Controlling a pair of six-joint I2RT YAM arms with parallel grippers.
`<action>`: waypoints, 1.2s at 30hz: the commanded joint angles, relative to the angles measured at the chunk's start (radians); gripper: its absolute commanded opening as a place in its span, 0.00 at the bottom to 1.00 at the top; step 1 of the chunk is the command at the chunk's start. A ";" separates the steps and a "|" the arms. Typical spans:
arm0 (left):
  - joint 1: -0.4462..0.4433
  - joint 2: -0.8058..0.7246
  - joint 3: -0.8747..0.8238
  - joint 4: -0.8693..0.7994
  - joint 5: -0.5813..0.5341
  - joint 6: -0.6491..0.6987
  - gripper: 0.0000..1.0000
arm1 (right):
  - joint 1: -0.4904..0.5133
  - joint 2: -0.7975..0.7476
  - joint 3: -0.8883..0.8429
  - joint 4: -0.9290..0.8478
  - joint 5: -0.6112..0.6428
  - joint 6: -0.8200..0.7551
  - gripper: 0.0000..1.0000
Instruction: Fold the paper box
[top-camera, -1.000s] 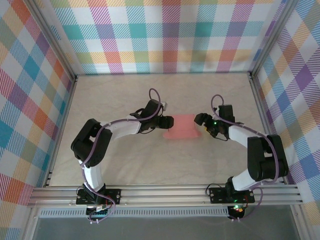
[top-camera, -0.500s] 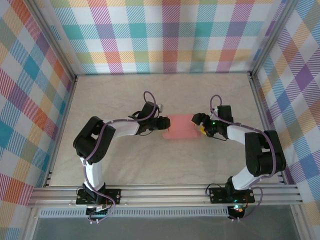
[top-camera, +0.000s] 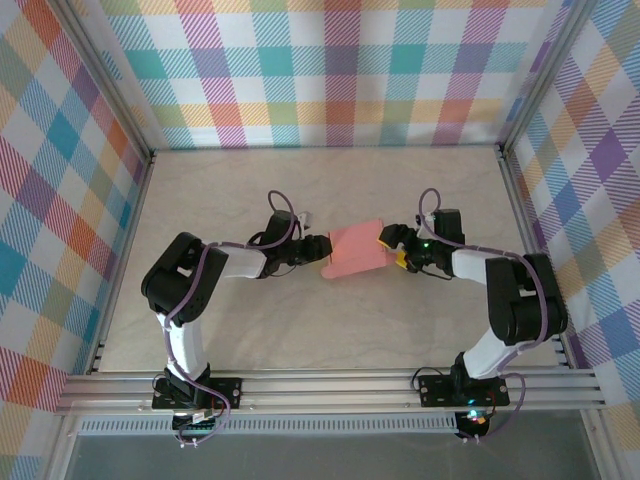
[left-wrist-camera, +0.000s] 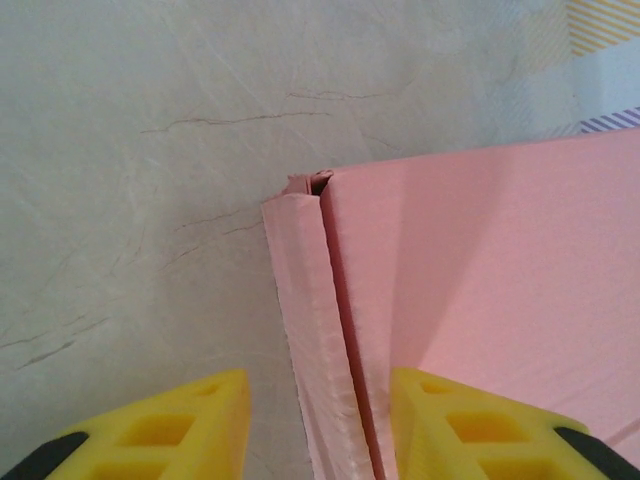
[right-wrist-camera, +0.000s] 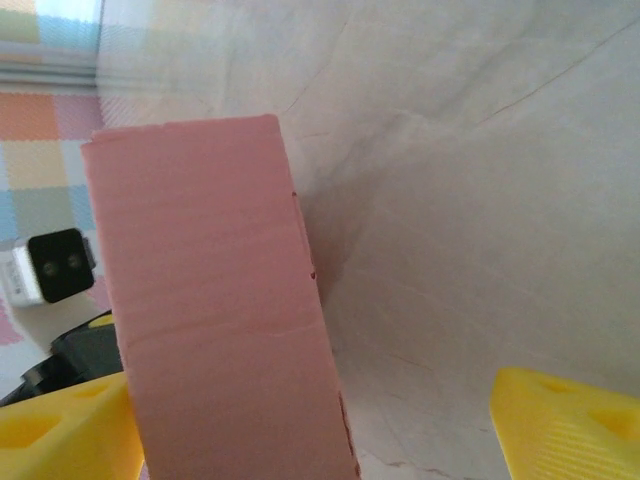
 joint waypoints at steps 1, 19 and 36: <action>0.008 -0.004 -0.018 -0.023 0.011 -0.008 0.40 | -0.001 0.037 0.020 0.127 -0.141 0.057 0.82; 0.008 -0.019 0.005 -0.044 0.020 0.029 0.46 | -0.002 0.034 0.035 0.152 -0.169 0.103 0.44; -0.152 -0.429 -0.167 0.060 -0.350 0.726 1.00 | -0.021 -0.052 0.052 0.135 -0.184 0.176 0.44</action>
